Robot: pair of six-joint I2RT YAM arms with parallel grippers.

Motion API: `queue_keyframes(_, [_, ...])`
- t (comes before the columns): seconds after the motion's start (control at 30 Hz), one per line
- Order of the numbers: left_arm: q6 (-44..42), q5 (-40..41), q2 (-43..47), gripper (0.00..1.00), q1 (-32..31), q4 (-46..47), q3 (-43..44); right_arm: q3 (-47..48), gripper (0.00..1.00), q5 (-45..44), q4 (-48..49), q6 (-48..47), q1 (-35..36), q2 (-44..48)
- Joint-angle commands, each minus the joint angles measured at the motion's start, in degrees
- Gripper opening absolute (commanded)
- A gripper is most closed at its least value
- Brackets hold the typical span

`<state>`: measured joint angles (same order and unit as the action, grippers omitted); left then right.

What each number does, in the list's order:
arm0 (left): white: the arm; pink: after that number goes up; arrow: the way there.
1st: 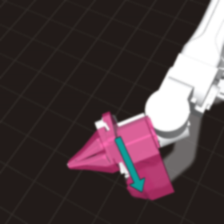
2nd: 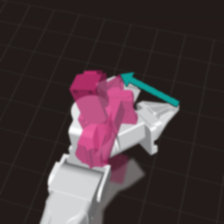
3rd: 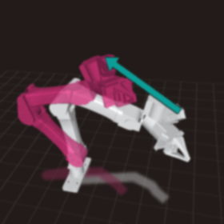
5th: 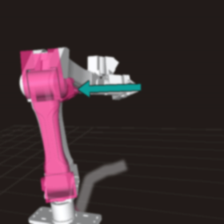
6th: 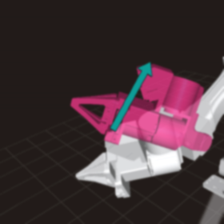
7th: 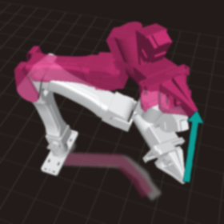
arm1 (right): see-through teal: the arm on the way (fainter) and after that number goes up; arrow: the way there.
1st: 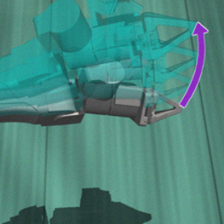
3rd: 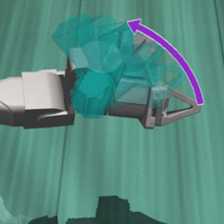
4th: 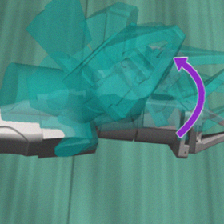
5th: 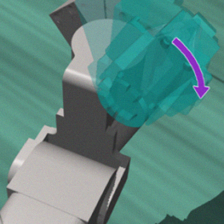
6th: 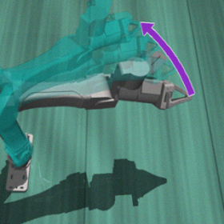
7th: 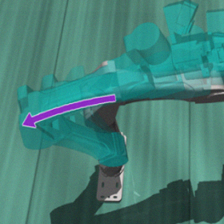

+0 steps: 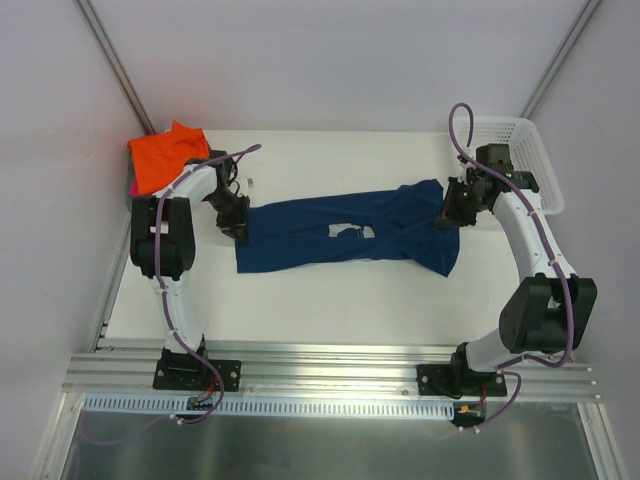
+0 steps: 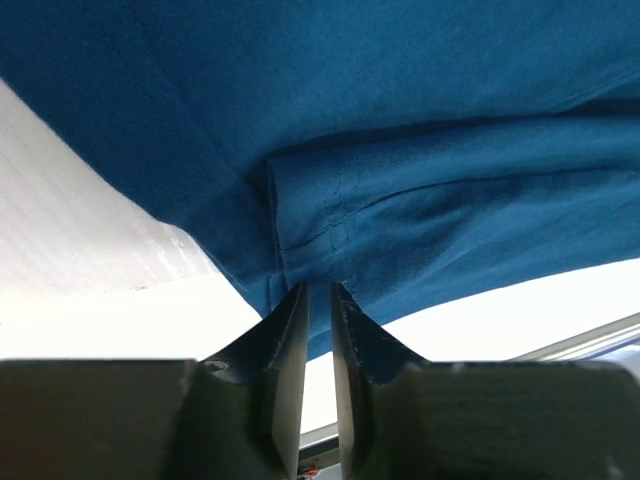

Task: Fold and stack the t-shirts
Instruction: Fold the other side of the tshirt into a rectangle

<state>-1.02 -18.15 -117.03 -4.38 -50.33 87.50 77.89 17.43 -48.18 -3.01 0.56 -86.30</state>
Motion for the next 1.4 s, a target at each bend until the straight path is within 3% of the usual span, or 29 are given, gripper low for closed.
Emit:
queue_keyframes(0.0, [-1.2,-2.2,0.6,0.14,0.5,-1.2,-0.6,2.0,0.0,0.3,0.9,0.5,-0.4,0.5])
queue_keyframes(0.03, [-1.1,-2.5,0.8,0.14,0.5,-1.1,-0.8,1.8,0.0,0.3,1.2,0.5,-0.5,0.5])
queue_keyframes(0.13, [-1.3,-2.9,1.4,0.0,0.5,-1.0,-1.7,1.7,0.0,0.4,1.3,0.7,-0.4,0.5])
queue_keyframes(0.4, [-0.8,-0.1,5.1,0.0,0.5,-1.0,-3.1,1.8,0.0,0.3,1.3,0.7,-0.5,0.7])
queue_keyframes(0.47, [-0.5,2.3,6.0,0.37,0.7,-0.8,-3.9,1.7,0.01,0.4,1.4,0.7,-0.5,0.9])
queue_keyframes(0.53, [-0.3,3.3,6.7,0.54,1.0,-0.7,-4.3,1.3,0.0,0.5,1.5,0.8,-0.5,1.0])
queue_keyframes(0.97, [-0.3,-0.7,4.5,0.53,1.6,-0.5,-4.1,1.1,0.0,0.5,1.6,0.9,-0.4,1.0])
queue_keyframes(1.2, [-0.6,-2.2,3.1,0.47,0.9,-0.7,-2.8,1.0,0.0,0.1,1.8,0.6,-1.6,0.9])
queue_keyframes(1.3, [-0.7,-2.8,3.3,0.41,0.8,-0.7,-3.4,0.9,0.0,0.1,1.9,0.6,-1.6,0.8])
queue_keyframes(1.33, [-0.8,-3.2,3.3,0.32,0.8,-0.7,-3.5,0.9,0.0,0.1,1.9,0.6,-1.6,0.7])
queue_keyframes(1.37, [-0.9,-3.5,3.3,0.29,0.8,-0.7,-3.4,1.0,0.0,0.1,1.9,0.6,-1.6,0.5])
